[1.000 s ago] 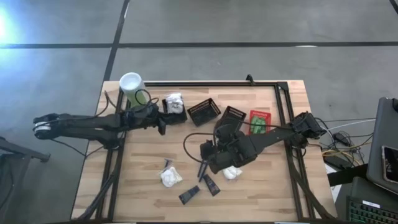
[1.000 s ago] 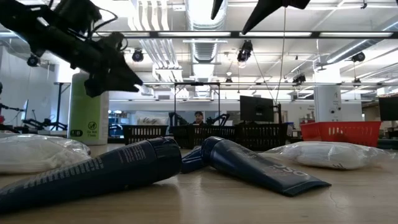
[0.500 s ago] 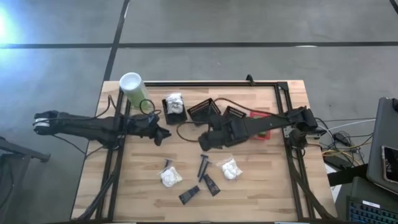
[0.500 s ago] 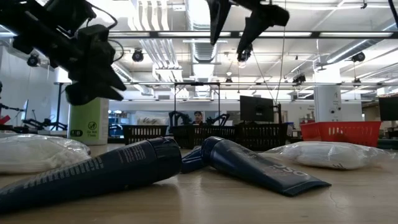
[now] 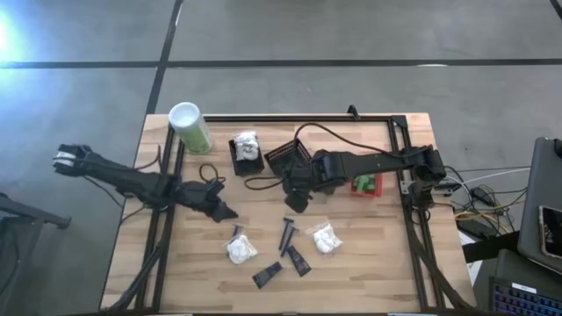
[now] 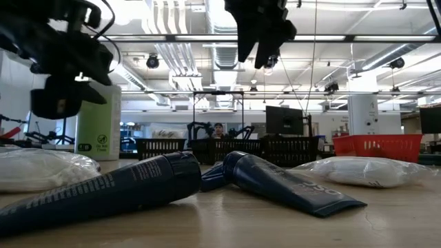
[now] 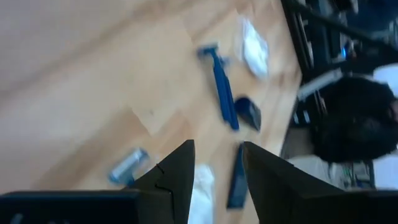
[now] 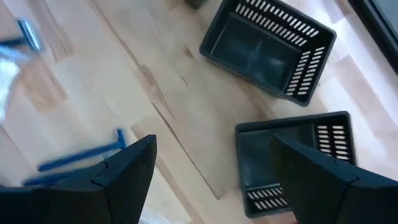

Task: Pick & Place Travel size toiletries
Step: Put the cotton pack into the left black bin

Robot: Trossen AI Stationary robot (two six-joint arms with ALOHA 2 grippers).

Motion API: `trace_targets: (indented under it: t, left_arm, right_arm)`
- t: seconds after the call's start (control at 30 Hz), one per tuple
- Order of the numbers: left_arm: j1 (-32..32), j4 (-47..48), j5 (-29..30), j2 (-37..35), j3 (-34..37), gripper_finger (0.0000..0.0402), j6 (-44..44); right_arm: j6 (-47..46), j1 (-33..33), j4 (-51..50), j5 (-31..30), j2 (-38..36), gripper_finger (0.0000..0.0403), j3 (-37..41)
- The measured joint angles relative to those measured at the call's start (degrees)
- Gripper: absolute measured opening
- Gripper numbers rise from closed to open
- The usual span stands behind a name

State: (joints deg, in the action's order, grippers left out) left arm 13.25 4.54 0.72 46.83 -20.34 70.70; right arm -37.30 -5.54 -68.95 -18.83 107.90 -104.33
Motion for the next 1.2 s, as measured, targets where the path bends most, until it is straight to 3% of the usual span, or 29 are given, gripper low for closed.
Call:
trace_targets:
  t: [0.4, 0.67, 0.9, 1.2]
  left_arm:
    - [6.19, 8.87, -5.39, 0.0, 0.0, 0.0148, -1.87]
    - [6.04, 10.58, -3.64, 0.04, 0.0, 0.0221, -6.83]
    - [6.04, 13.97, -2.76, 0.29, 0.32, 0.0267, -9.42]
    - [6.04, 13.51, -4.75, 1.22, 1.08, 0.0273, -9.15]
  right_arm:
    - [-17.38, -1.4, 13.99, -0.46, 0.0, 0.0321, 2.74]
    - [-26.13, -4.29, 13.57, -0.44, 0.0, 0.034, 6.17]
    - [-26.98, -4.7, 13.45, 0.28, 0.0, 0.0353, 8.13]
    - [-22.33, -4.59, 13.51, 2.75, 0.0, 0.0337, 8.15]
